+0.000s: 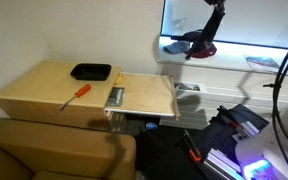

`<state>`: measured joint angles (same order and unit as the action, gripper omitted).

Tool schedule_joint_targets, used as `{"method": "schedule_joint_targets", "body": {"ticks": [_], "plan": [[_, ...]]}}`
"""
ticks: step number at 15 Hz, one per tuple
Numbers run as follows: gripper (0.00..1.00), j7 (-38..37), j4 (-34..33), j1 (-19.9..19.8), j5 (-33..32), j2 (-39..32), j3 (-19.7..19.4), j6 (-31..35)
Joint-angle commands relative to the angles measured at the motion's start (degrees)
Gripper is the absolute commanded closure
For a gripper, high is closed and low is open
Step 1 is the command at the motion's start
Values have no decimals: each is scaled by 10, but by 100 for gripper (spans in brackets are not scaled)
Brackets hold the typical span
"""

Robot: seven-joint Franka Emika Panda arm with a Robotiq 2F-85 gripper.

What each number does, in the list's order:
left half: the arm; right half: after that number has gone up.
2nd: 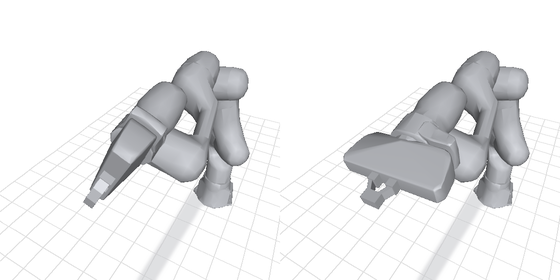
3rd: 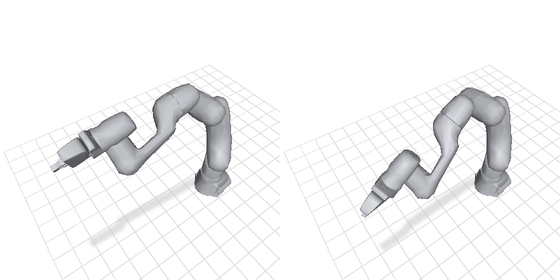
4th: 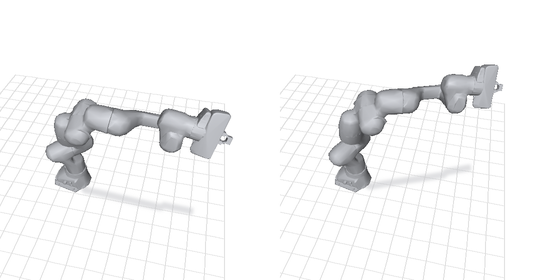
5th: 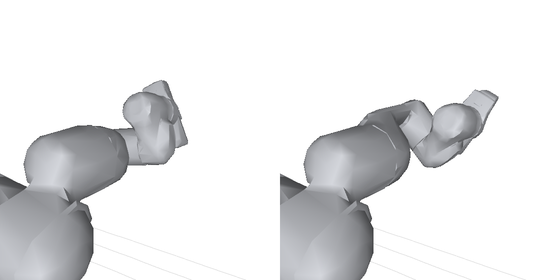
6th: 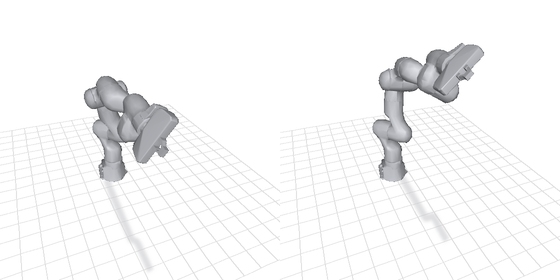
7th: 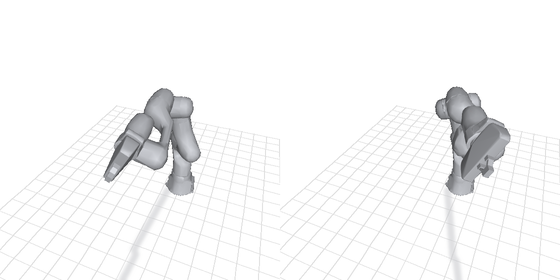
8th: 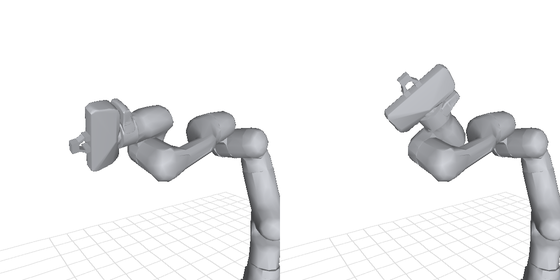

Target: Put the sock on the top compartment of the dresser

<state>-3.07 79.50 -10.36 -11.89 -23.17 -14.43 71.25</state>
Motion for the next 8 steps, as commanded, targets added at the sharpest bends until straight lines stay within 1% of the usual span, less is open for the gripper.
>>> {"method": "schedule_joint_targets", "body": {"ticks": [1, 3, 4, 5, 6, 7, 8], "plan": [[88, -5, -5, -11, -4, 2, 14, -3], [88, -5, -6, -12, -4, -4, 14, -3], [97, 3, 1, -7, -16, -14, 17, -6], [97, 32, 28, 3, -27, -7, 29, -3], [97, 43, 60, 10, -22, 8, 42, 8], [97, 37, 111, 26, -19, 37, 58, 20], [97, 44, 133, 35, -19, 49, 71, 19]]}}
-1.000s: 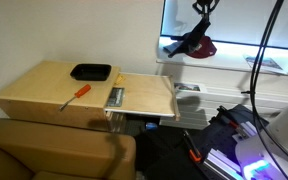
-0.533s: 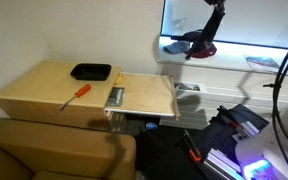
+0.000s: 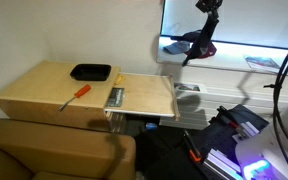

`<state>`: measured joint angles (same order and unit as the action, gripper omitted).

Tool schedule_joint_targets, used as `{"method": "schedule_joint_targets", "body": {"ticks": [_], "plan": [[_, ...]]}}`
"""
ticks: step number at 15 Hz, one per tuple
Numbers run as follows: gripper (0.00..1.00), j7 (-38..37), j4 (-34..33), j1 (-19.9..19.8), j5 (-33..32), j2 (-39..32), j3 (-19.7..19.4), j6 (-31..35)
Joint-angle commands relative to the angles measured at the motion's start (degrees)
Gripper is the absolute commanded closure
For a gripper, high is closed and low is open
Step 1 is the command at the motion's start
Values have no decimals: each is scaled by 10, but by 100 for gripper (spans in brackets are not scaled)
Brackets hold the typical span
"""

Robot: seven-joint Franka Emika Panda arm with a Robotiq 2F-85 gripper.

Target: Put the sock on the top compartment of the dresser

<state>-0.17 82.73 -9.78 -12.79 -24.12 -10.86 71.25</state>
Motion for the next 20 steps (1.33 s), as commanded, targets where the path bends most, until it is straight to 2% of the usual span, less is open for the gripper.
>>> {"method": "schedule_joint_targets", "body": {"ticks": [1, 6, 8, 10, 11, 14, 15, 16, 20], "plan": [[97, 19, 126, 40, -11, 72, 49, 18], [97, 7, 252, 120, -19, 139, 124, 46], [97, -44, 299, 158, -28, 156, 153, 98], [97, -147, 304, 200, -31, 131, 180, 151], [88, -94, 272, 177, -15, 128, 164, 104], [88, -154, 293, 214, -22, 123, 184, 136], [97, -154, 293, 214, -23, 123, 184, 137], [97, -167, 296, 209, -22, 115, 178, 147], [97, -260, 286, 208, 1, 55, 165, 324]]}}
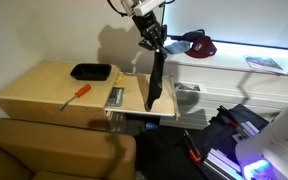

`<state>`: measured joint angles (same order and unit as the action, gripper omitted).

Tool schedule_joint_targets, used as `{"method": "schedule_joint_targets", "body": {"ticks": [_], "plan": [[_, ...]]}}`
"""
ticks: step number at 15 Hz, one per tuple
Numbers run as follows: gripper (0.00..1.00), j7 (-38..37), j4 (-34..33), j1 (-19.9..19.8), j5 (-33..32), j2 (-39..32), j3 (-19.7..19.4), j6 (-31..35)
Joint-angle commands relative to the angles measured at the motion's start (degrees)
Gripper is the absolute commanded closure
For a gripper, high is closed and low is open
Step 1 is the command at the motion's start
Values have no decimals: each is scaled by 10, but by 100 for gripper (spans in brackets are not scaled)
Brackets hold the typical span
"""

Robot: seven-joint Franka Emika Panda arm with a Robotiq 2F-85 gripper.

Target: Put the sock on the top compartment of the dresser

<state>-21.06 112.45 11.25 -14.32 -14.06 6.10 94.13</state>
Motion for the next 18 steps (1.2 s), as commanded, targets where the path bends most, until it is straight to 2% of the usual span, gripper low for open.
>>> {"method": "schedule_joint_targets", "body": {"ticks": [1, 3, 6, 8, 11, 13, 16, 18], "plan": [[97, -77, -21, 2, 14, -66, -9, 133], [97, -125, -42, 11, -4, -107, -23, 184], [97, -166, -55, 14, -5, -146, -48, 185], [61, -158, -47, 2, 21, -156, -54, 174], [42, -101, -38, -20, 84, -151, -46, 142], [27, -83, -44, -23, 114, -138, -50, 98], [5, -91, -57, -19, 107, -95, -65, 23], [0, -65, -59, -31, 121, -43, -62, -23]]}}
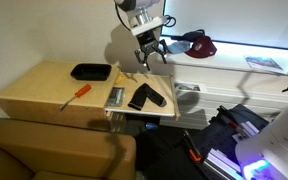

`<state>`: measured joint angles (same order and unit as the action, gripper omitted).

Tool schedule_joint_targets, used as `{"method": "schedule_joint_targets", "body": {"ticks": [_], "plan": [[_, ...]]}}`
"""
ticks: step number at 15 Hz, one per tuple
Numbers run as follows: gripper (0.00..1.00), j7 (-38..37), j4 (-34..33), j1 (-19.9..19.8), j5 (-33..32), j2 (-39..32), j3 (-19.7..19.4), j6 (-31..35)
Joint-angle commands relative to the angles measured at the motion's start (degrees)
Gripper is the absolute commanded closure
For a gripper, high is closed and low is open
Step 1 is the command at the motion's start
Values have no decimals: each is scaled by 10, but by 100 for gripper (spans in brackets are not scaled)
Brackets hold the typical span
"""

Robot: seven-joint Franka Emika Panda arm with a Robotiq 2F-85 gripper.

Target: Put the sock on the top compartment of the dresser

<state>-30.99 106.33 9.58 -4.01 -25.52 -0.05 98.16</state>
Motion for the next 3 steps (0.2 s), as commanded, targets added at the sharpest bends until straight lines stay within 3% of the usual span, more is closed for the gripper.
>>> {"method": "schedule_joint_targets", "body": {"ticks": [1, 2, 3], "plan": [[0, 83, -2, -26, 38, 93, 8, -98], [3, 28, -9, -9, 11, 44, 1, -55], [0, 50, -11, -15, 20, 69, 3, -80]]}}
